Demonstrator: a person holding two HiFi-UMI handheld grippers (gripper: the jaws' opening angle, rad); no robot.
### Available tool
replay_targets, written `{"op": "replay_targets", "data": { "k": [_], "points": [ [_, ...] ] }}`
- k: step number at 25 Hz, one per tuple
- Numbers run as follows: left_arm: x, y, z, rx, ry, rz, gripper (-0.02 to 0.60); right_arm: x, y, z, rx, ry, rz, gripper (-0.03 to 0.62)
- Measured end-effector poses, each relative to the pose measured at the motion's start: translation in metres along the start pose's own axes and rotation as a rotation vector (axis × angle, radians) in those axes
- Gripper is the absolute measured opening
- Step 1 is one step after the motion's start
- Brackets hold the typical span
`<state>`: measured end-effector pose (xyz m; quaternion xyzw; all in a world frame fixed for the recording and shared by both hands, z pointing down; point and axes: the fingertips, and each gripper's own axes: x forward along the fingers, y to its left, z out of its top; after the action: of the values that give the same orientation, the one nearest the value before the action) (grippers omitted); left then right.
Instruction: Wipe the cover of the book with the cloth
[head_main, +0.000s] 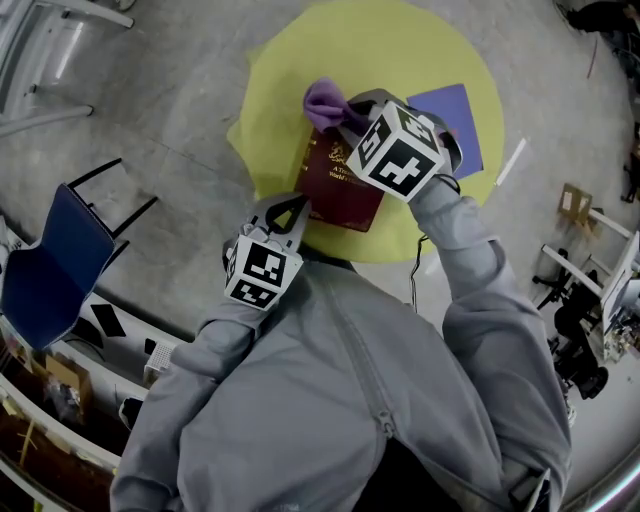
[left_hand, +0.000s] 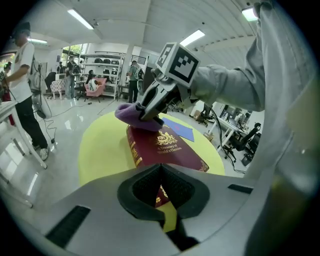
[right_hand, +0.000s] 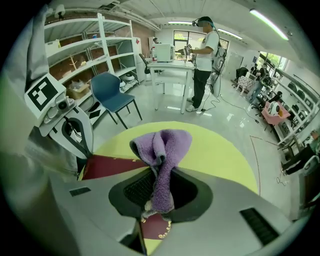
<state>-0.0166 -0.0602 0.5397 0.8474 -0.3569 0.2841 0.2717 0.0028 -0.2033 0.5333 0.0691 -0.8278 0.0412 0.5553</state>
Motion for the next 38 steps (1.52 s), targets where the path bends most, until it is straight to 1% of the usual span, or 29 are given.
{"op": "replay_targets", "data": {
  "k": [4, 10, 16, 21, 38],
  "points": [
    [0.003, -0.006, -0.015, -0.001, 0.077, -0.038, 0.018, 0.004, 0.001, 0.0, -0.015, 0.032, 0.02, 0.098],
    [0.006, -0.005, -0.027, 0.006, 0.149, -0.042, 0.018, 0.013, 0.002, -0.001, -0.056, 0.087, 0.033, 0.098],
    [0.007, -0.005, -0.028, -0.031, 0.152, -0.018, 0.018, 0.013, 0.003, -0.006, -0.072, 0.125, 0.035, 0.098],
    [0.009, -0.003, -0.028, -0.062, 0.141, -0.006, 0.017, 0.011, 0.002, -0.021, -0.063, 0.155, 0.038, 0.097],
    [0.009, -0.006, -0.029, -0.058, 0.128, 0.005, 0.017, -0.017, 0.003, -0.102, 0.018, 0.265, 0.013, 0.097]
  ]
}}
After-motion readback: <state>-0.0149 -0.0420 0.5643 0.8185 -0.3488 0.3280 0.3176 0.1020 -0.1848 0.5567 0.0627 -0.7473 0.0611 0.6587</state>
